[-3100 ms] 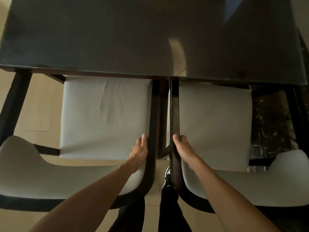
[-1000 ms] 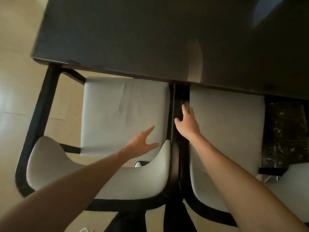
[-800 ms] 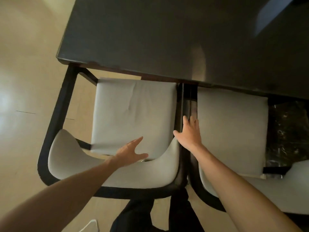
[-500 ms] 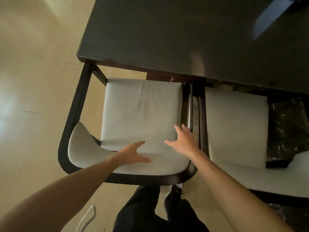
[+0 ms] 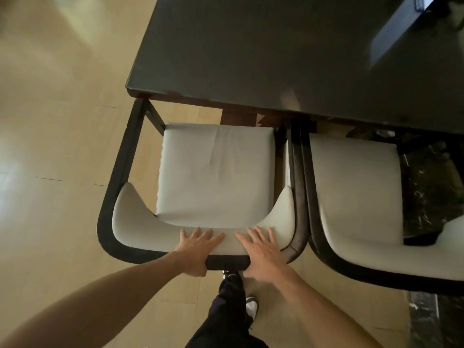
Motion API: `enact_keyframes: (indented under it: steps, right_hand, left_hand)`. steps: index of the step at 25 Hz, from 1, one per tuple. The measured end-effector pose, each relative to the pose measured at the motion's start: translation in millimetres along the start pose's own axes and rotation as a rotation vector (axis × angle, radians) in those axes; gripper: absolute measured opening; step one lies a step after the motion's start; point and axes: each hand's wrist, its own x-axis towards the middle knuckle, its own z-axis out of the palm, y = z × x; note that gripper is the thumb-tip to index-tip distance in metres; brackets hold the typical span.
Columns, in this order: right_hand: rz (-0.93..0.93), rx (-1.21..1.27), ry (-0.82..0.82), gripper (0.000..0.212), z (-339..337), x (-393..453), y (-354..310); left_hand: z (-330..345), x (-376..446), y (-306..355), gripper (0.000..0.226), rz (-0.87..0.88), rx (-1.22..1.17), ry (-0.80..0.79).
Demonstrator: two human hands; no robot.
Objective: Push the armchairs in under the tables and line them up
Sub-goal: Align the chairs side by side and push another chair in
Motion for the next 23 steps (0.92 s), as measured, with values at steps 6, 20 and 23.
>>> enact_keyframes:
  steps: [6,20,23]
  right_hand:
    - [-0.014,0.057,0.021,0.105,-3.3,15.6,-12.9]
    - [-0.016,0.057,0.011,0.103,-10.9,27.5,-28.8]
    - [-0.011,0.035,0.032,0.104,-9.2,27.5,-31.6]
  left_hand:
    - [-4.5,3.9,-30.3,0.113,0.000,0.019,0.005]
    - [-8.7,6.6,-51.2,0.113,0.021,0.030,0.016]
    - [-5.9,9.9,-53.0,0.115,0.020,0.041,0.022]
